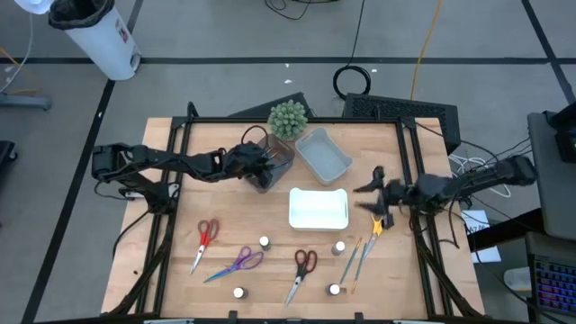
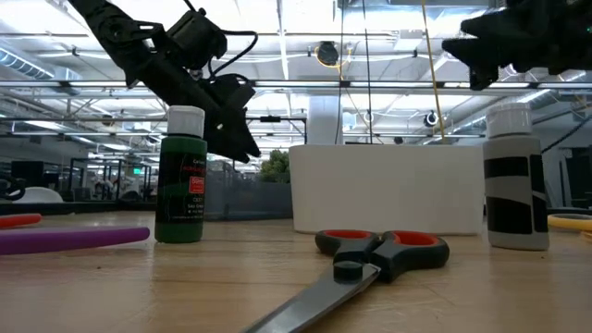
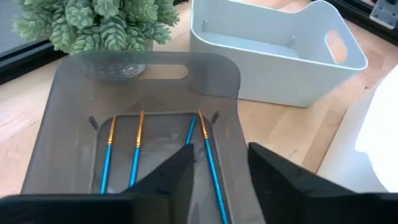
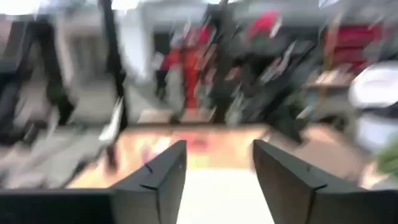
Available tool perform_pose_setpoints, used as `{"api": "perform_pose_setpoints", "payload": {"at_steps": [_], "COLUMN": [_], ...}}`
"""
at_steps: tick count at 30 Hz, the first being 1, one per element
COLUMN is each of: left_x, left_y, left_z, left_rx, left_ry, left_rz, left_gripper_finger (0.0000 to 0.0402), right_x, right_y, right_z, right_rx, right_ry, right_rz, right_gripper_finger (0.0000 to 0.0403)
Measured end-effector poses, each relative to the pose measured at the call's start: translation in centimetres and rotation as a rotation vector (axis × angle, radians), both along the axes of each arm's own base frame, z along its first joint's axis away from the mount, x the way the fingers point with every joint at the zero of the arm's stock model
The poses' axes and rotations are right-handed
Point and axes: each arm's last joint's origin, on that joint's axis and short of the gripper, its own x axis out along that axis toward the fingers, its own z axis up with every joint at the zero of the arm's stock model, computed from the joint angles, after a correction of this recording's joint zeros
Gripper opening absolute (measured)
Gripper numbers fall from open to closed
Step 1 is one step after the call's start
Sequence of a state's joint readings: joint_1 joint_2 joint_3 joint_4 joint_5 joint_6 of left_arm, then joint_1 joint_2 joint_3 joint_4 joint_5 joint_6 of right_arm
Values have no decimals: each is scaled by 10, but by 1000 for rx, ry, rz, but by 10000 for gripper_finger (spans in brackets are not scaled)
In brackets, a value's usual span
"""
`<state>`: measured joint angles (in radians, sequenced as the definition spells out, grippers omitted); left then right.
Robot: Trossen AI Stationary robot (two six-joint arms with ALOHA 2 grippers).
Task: Pick & Place Paint Supplies
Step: Put the blue paint brush into the black bin
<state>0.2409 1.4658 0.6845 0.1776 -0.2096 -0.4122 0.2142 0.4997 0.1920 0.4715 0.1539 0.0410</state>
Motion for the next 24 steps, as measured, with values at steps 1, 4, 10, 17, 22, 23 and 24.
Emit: {"api": "perform_pose_setpoints", "payload": {"at_steps": [1, 4, 10, 17, 22, 23, 24], "left_x": [0, 0, 3, 4, 4, 4, 4], "left_y": [0, -1, -10, -15, -15, -15, -15], "left_z": [0, 0, 0, 0, 0, 0, 0], "left_rx": [-2, -5, -46, -45, -45, -45, -45], "left_ry": [0, 0, -10, -16, -21, -21, -21], "left_rz": [1, -7, -90, -110, -109, -109, -109], "left_gripper_finger": [186, 225, 265, 271, 271, 271, 271], "right_x": [4, 11, 11, 6, 6, 6, 6], "right_y": [5, 21, 50, 68, 67, 67, 68], "right_z": [-2, -10, -31, -53, -68, -71, -74], "right_rx": [-14, -63, -99, -93, -74, -67, -63], "right_ry": [57, 241, 451, 617, 749, 769, 789], "right_rz": [30, 121, 278, 271, 207, 198, 192], "right_gripper_finger": [190, 205, 197, 177, 170, 169, 168]}}
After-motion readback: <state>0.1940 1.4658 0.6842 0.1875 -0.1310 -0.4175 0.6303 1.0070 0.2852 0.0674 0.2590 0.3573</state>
